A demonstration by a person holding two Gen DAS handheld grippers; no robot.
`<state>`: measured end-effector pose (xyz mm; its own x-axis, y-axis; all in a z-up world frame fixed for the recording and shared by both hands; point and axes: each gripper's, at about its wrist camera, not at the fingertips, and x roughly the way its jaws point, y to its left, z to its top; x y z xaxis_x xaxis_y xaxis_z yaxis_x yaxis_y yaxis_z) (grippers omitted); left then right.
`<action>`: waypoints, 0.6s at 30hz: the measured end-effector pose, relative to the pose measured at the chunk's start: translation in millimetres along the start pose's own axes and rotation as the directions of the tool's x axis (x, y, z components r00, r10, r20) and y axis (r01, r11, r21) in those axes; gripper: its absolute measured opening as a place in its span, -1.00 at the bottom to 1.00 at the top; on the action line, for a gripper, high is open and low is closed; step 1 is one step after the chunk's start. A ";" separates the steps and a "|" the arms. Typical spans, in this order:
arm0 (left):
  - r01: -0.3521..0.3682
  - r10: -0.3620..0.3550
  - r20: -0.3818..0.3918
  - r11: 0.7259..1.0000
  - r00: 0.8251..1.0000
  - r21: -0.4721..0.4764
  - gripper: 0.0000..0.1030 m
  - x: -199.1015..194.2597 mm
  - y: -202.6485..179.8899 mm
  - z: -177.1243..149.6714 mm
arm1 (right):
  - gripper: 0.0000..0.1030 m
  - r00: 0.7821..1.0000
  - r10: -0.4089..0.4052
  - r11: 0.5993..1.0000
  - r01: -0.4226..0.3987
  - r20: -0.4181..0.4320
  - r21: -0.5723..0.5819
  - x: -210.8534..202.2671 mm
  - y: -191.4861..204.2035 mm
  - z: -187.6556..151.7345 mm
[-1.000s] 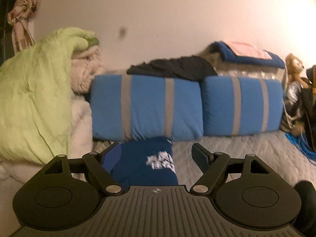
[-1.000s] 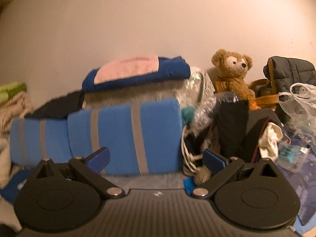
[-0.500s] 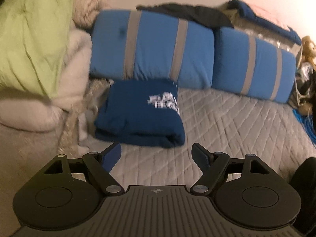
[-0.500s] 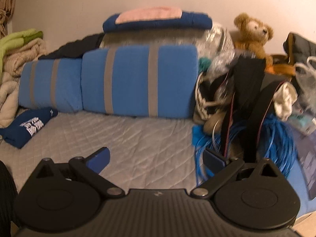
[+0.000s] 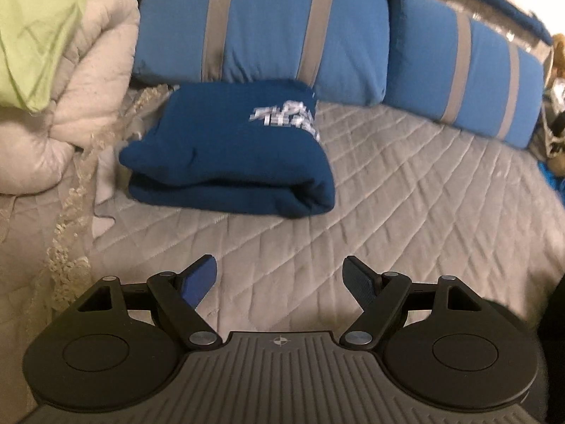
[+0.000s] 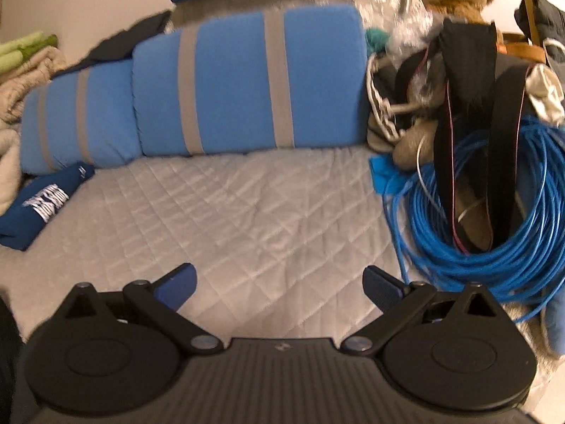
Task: Fold clothes
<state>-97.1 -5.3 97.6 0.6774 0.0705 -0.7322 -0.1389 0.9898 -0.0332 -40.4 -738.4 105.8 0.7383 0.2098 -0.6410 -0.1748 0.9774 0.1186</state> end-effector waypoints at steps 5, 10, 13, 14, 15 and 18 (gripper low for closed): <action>-0.008 0.008 -0.037 1.000 0.999 -0.011 0.52 28.4 3.9 -9.5 | 1.00 0.997 -0.038 0.999 0.038 -0.060 -0.006 33.1 4.6 -21.8; -0.018 0.016 -0.051 1.000 0.999 -0.025 0.52 54.6 9.4 -18.2 | 1.00 0.991 -0.078 0.997 0.075 -0.112 -0.035 65.8 10.3 -43.5; -0.038 0.035 -0.065 0.998 0.997 -0.044 0.52 71.0 13.5 -25.3 | 1.00 0.986 -0.099 0.995 0.096 -0.135 -0.026 82.7 10.4 -55.0; -0.044 0.040 -0.069 0.998 0.997 -0.052 0.53 76.4 15.2 -28.4 | 1.00 0.984 -0.107 0.994 0.104 -0.140 -0.025 87.4 10.2 -58.5; -0.047 0.044 -0.057 0.998 0.997 -0.049 0.64 78.8 15.5 -31.2 | 1.00 0.982 -0.120 0.993 0.117 -0.148 -0.025 93.8 9.5 -62.6; -0.052 0.052 -0.005 0.999 0.999 0.006 0.93 80.8 9.7 -39.7 | 1.00 0.979 -0.150 0.989 0.147 -0.136 -0.030 105.6 9.5 -74.4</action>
<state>-72.4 5.1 11.1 0.6659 0.1216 -0.7361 -0.1696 0.9855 0.0093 -12.6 -708.8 -17.2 0.6607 0.0559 -0.7486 -0.0838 0.9965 0.0005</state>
